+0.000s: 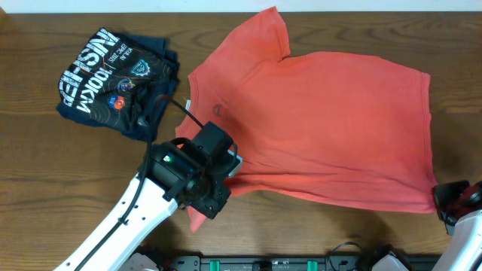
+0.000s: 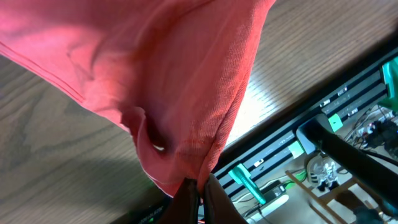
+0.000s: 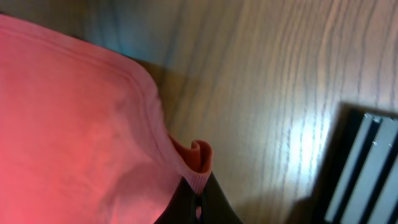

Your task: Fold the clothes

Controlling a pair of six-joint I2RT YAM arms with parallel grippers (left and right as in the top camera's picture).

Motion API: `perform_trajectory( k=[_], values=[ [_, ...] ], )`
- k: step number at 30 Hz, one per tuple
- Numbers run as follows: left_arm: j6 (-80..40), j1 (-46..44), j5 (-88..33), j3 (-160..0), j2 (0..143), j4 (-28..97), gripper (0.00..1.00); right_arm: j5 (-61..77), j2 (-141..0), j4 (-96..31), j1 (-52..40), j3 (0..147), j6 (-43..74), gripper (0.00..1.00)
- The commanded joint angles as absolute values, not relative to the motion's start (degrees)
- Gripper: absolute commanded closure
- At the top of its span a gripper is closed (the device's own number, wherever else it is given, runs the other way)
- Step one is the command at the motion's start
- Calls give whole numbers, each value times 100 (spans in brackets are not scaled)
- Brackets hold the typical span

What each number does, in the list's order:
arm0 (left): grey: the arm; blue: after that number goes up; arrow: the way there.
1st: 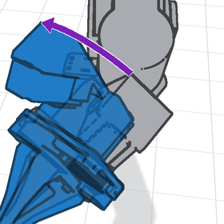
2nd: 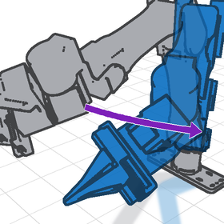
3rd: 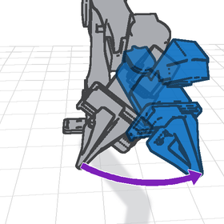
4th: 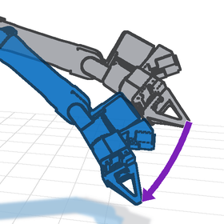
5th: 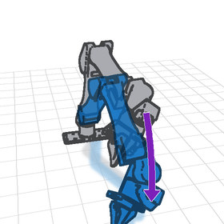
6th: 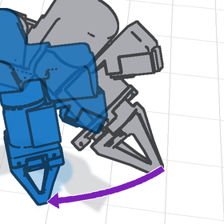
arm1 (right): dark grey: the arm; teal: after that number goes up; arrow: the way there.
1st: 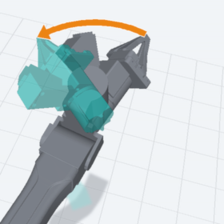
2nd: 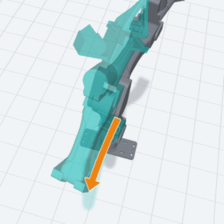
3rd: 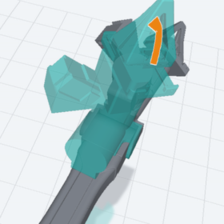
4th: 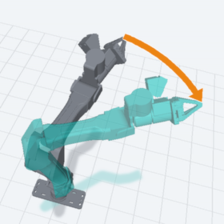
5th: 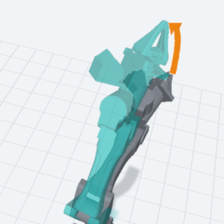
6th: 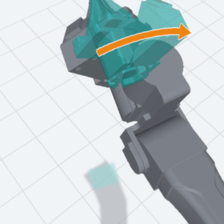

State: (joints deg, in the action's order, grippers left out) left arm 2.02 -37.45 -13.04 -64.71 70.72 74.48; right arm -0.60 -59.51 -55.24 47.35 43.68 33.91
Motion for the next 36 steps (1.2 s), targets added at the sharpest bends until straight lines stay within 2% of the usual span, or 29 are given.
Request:
perform_trajectory(
  k=[1,6,11,24,31,36],
  values=[
    [301,-3785,-930,-6565,7041,7365,94,239,-5994,-5205,4801,4458,3583,99],
    [298,-3785,-148,-6563,7041,6681,94,1092,-6440,-4486,4792,4456,3732,99],
    [569,-3785,178,-6556,7131,5892,94,1098,-7065,-3874,4700,4456,3900,99],
    [1525,-3758,1614,-6484,8501,4580,94,2198,-8715,-1605,4027,4456,4049,99],
    [1538,-3435,1723,-6484,8713,4193,94,2252,-8947,-794,3717,4456,4058,99],
    [1542,-3164,1717,-6484,8713,3946,94,2014,-8960,-703,3669,4456,4200,98]
  ],
)
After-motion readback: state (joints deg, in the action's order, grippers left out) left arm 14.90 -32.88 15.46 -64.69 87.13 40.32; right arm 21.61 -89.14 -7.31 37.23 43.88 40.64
